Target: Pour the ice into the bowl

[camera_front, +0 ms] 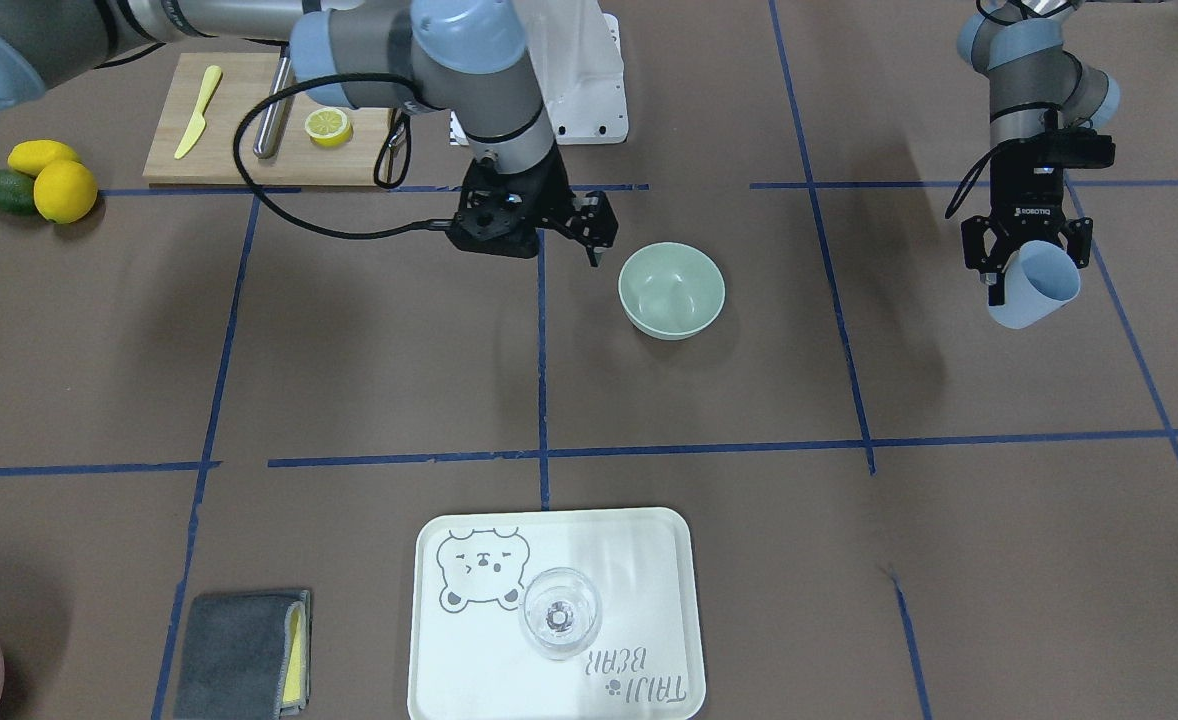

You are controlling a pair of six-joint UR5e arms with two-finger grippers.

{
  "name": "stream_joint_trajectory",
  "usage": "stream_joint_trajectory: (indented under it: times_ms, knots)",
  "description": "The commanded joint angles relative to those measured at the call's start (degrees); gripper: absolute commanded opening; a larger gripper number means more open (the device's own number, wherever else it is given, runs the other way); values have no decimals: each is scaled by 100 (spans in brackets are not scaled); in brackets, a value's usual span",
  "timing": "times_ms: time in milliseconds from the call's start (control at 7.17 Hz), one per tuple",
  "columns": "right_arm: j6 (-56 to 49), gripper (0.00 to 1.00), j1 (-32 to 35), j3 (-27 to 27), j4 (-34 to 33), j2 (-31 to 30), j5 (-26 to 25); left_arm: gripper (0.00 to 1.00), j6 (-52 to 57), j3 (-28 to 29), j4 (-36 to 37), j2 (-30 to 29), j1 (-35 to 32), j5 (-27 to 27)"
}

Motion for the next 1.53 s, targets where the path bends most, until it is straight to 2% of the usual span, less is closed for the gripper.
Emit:
stream_joint_trajectory:
  times_ms: [0, 139, 279, 697, 837, 1115, 1255, 1394]
  knots:
    - [-283, 100, 218, 766, -16, -840, 12, 0, 714, -357, 568, -443, 24, -16]
    - [-362, 100, 297, 872, -16, -991, 12, 0, 952, -279, 1225, -1438, 42, -51]
    - [-363, 100, 358, 873, -7, -1062, 21, 0, 920, -322, 2293, -1961, 50, -25]
    - [-723, 100, 482, 970, 46, -1344, 91, 0, 928, -471, 2829, -2264, 252, -16]
    - [-723, 100, 500, 978, 37, -1335, 117, 0, 902, -977, 3623, -2326, 357, -16]
    - [-714, 100, 508, 978, 37, -1309, 109, 0, -148, -1184, 4847, -2484, 716, 10]
    - [-714, 100, 509, 978, 37, -1309, 109, 0, -153, -1201, 5192, -2511, 858, 384]
    - [-714, 100, 509, 978, 37, -1309, 100, 0, -118, -1228, 5596, -2546, 1050, 1102]
